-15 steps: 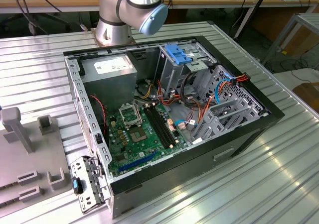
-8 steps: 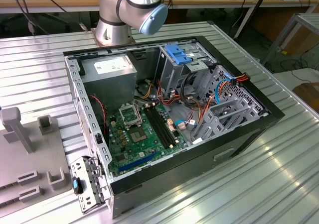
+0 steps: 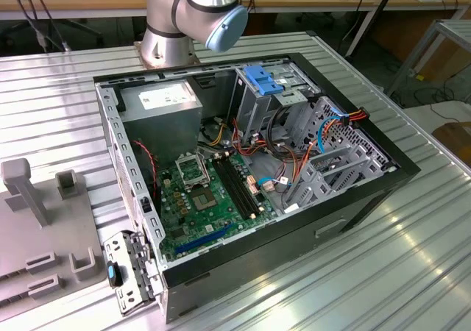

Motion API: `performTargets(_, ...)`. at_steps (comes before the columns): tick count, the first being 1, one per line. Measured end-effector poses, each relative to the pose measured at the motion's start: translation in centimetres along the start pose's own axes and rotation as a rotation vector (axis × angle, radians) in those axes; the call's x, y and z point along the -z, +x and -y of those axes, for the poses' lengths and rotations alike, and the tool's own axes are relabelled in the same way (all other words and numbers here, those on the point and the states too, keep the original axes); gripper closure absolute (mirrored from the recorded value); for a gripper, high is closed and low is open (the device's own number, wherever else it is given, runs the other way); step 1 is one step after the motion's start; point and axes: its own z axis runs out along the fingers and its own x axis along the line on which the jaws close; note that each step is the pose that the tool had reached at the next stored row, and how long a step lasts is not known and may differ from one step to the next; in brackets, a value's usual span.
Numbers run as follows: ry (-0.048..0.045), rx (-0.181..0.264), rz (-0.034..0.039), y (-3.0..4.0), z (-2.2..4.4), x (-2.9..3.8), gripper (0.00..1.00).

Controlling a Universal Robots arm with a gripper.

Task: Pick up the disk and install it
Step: 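Pick up the disk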

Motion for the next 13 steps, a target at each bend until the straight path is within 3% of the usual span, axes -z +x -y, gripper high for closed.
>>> performTargets(13, 0.0001, 0.000, 0.0000, -0.01, 0.00, 1.19, 0.63)
